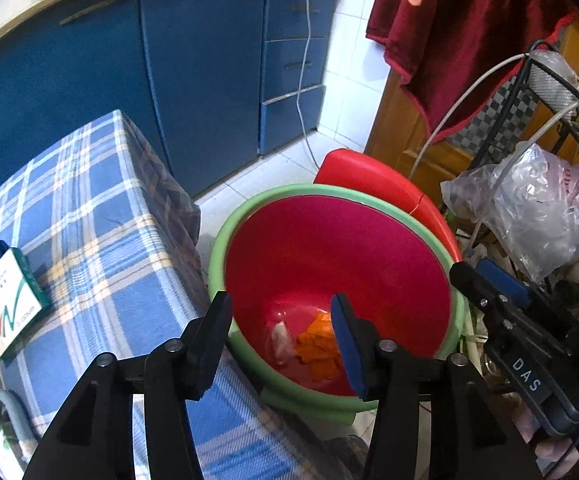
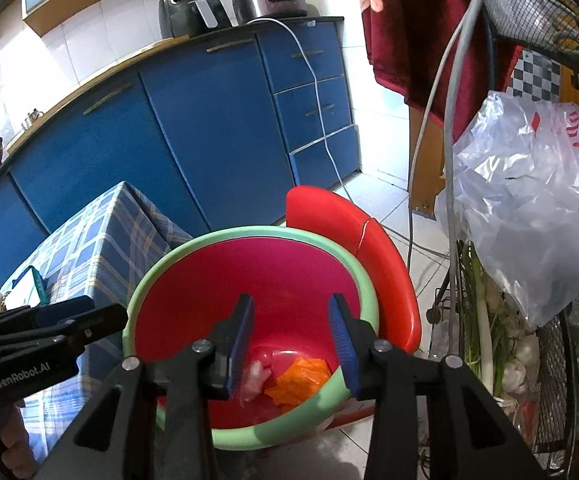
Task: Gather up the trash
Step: 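Open the left gripper over the bin while the right gripper releases the glove into it, then withdraw both tools from the bin back toward the table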
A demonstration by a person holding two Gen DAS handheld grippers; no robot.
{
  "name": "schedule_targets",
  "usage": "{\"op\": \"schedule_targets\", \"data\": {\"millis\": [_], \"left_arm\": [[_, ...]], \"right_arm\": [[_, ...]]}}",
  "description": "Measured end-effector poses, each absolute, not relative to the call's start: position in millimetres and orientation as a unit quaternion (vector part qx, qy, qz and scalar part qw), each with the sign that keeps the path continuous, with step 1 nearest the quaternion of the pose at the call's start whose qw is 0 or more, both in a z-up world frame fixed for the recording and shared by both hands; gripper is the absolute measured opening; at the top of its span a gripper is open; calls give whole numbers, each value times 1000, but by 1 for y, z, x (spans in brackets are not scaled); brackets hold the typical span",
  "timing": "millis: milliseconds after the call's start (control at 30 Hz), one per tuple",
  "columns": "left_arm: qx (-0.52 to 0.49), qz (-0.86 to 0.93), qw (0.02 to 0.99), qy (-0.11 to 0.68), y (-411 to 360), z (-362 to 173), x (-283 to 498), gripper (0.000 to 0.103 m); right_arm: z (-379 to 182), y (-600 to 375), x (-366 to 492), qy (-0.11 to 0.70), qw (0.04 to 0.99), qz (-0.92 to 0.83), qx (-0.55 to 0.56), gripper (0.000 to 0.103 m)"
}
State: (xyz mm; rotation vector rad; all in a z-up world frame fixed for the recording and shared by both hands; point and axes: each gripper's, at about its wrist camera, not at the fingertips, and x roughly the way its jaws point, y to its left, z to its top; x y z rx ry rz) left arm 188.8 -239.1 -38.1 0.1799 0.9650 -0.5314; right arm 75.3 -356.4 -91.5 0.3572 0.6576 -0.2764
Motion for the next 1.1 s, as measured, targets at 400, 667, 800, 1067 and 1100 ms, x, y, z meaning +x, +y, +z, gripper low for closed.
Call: {"op": "schedule_targets", "data": {"millis": [400,667,800,1067,1100], "left_arm": [[59,-226,869,437,-198,-8,169,53],[35,-189,885,423,-155,10,152,53],[24,-168,891,420,-135,15,144,54],[8,-122,900,418,-92,17,123,54],[7,-117,901,418,-88,17,122,54]], "right_arm": [[-69,-326,61,300,936,-97,159,49],[-58,-300,55,292,942,-68,149,51],[-52,-287,52,287,946,-53,143,54],[-44,-262,42,278,951,-31,129,62],[-44,-259,41,278,952,-28,127,62]]}}
